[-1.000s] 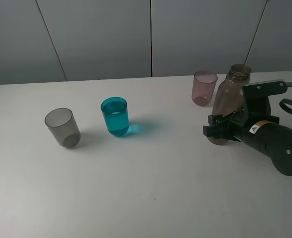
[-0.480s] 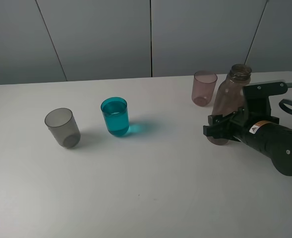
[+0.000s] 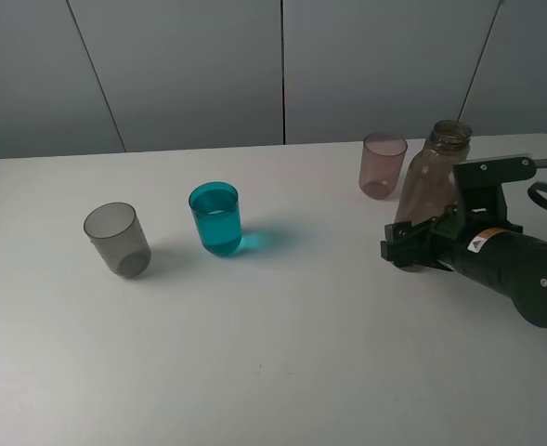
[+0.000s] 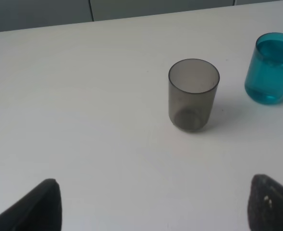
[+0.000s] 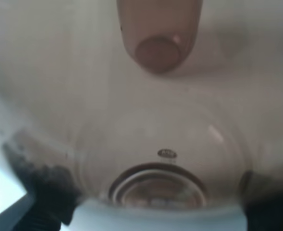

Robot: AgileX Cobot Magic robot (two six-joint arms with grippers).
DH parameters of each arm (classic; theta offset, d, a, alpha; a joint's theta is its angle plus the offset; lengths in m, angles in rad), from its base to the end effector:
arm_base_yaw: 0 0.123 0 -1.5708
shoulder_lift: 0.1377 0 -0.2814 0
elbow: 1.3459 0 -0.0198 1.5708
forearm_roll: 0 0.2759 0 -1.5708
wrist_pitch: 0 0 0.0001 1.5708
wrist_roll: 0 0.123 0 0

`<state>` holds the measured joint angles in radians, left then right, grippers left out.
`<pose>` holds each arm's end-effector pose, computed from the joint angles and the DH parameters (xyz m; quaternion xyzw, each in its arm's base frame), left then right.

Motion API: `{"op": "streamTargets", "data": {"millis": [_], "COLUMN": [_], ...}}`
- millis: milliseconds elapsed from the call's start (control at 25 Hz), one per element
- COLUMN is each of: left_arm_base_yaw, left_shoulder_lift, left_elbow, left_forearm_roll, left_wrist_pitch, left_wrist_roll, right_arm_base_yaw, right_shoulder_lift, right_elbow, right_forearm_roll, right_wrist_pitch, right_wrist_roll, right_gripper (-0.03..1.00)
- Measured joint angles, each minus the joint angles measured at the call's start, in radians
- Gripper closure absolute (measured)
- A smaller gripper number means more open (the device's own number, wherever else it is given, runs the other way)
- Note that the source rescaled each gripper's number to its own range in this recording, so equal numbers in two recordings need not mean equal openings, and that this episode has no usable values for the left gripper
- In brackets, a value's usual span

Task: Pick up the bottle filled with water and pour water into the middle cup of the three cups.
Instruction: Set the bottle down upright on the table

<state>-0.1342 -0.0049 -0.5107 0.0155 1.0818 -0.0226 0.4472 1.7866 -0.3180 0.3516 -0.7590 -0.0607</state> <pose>0.0460 -0.0045 0.2762 0.0472 0.8533 -0.0330 0.5182 0.2503 0.0877 0.0470 -0.0576 0.8900 0.0381 0.4507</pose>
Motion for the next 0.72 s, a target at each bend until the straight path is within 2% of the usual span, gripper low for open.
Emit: {"op": "streamTargets", "data": {"millis": [400, 720], "left_arm_base_yaw": [0.000, 0.000], "left_shoulder_lift": [0.000, 0.000], "left_elbow": [0.000, 0.000], "left_forearm_roll": [0.000, 0.000], "left_wrist_pitch": [0.000, 0.000], "left_wrist_roll": [0.000, 0.000], "right_arm_base_yaw": [0.000, 0.000], "right_shoulder_lift": [-0.040, -0.130], "right_elbow": [0.000, 0.000], "right_forearm_roll": [0.000, 0.000], "right_wrist_pitch": [0.067, 0.203], "right_wrist_roll": [-0.002, -0.007], "right_gripper": [0.41, 0.41]}}
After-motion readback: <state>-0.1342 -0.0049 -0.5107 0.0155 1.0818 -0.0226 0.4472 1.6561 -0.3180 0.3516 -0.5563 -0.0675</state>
